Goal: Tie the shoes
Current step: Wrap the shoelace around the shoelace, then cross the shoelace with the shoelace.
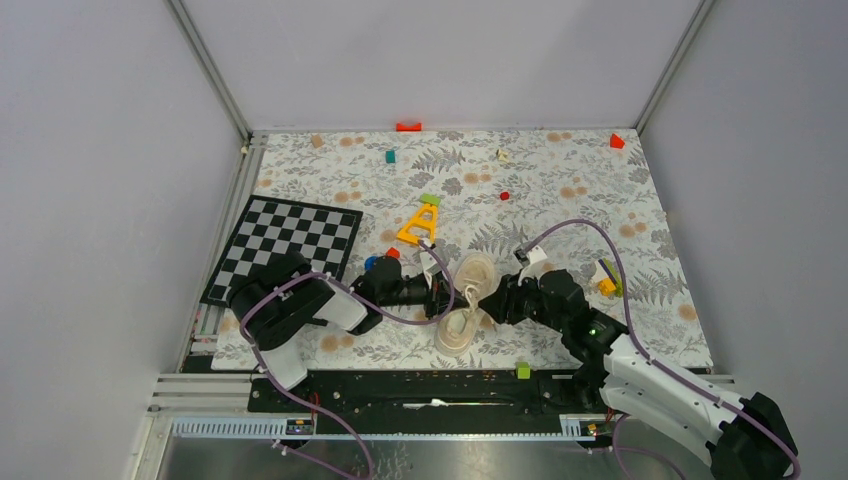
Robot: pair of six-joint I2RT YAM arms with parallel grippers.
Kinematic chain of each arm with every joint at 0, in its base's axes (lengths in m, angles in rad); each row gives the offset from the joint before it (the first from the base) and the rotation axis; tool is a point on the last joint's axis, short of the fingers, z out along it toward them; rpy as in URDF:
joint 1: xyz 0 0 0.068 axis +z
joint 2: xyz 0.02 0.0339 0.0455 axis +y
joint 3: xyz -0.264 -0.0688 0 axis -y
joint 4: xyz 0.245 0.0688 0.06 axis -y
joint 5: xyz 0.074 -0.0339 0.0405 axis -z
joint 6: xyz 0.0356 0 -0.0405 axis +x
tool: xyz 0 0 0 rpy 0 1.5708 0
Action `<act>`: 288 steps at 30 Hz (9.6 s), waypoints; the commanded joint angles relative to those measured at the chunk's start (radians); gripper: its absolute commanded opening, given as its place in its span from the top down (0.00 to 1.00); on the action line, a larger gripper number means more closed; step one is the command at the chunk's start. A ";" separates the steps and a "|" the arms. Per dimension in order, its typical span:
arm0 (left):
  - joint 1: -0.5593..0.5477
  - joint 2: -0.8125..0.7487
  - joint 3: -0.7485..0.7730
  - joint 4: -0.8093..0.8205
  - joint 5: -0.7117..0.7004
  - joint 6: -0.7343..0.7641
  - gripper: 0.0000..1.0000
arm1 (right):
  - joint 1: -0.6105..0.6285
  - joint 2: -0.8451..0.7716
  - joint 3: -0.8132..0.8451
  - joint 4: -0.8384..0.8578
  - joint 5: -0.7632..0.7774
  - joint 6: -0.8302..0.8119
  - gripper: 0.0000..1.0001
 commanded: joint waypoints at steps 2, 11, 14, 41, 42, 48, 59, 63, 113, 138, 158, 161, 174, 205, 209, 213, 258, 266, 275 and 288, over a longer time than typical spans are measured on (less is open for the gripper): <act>0.005 0.031 0.028 0.145 0.054 -0.065 1.00 | -0.006 0.054 0.049 0.090 -0.032 0.030 0.59; 0.005 0.018 0.027 0.151 0.062 -0.065 1.00 | -0.005 0.059 0.056 0.157 0.081 0.051 0.55; 0.005 0.023 0.031 0.153 0.069 -0.072 1.00 | -0.006 0.111 0.075 0.199 0.059 0.051 0.55; 0.016 -0.010 -0.023 0.267 0.060 -0.118 1.00 | -0.005 0.429 0.168 0.237 -0.148 0.043 1.00; 0.017 -0.014 -0.026 0.268 0.058 -0.116 1.00 | -0.005 0.442 0.173 0.229 -0.152 0.041 1.00; 0.023 -0.025 -0.041 0.275 0.043 -0.114 1.00 | -0.005 0.425 0.156 0.215 -0.149 0.045 1.00; 0.025 0.000 -0.040 0.314 0.029 -0.146 1.00 | -0.005 0.315 0.111 0.120 -0.150 0.038 1.00; 0.025 0.000 -0.043 0.314 0.021 -0.144 1.00 | -0.005 0.279 0.099 0.093 -0.146 0.038 1.00; 0.030 0.051 -0.036 0.315 -0.017 -0.172 1.00 | -0.005 0.075 -0.021 0.169 -0.043 0.076 0.34; 0.030 0.060 -0.022 0.315 -0.020 -0.187 1.00 | 0.173 0.181 0.127 0.051 0.173 -0.094 0.33; 0.030 0.058 -0.025 0.315 -0.018 -0.188 1.00 | 0.191 0.196 0.134 0.057 0.243 -0.076 0.51; 0.030 0.058 -0.025 0.315 -0.017 -0.188 1.00 | 0.191 0.196 0.131 0.064 0.247 -0.071 0.54; 0.030 0.063 -0.020 0.315 -0.014 -0.193 1.00 | 0.244 0.213 0.164 0.048 0.327 -0.087 0.47; 0.031 0.057 -0.028 0.315 -0.008 -0.194 1.00 | 0.293 0.213 0.131 0.074 0.398 -0.066 1.00; 0.033 0.055 -0.031 0.315 -0.006 -0.195 1.00 | 0.293 0.176 0.108 0.083 0.385 -0.043 1.00; 0.033 0.054 -0.032 0.315 -0.003 -0.197 1.00 | 0.285 0.180 0.105 0.091 0.337 -0.024 1.00; 0.034 0.003 -0.087 0.306 0.052 -0.252 1.00 | -0.166 0.552 -0.057 0.664 -0.487 0.399 1.00; 0.019 0.014 -0.091 0.305 0.038 -0.270 1.00 | -0.196 0.564 -0.072 0.662 -0.516 0.393 1.00; -0.007 0.038 -0.080 0.300 -0.017 -0.279 1.00 | -0.219 0.519 -0.056 0.561 -0.514 0.348 0.88; -0.015 0.046 -0.057 0.257 -0.063 -0.278 1.00 | -0.220 0.506 -0.058 0.582 -0.521 0.353 0.71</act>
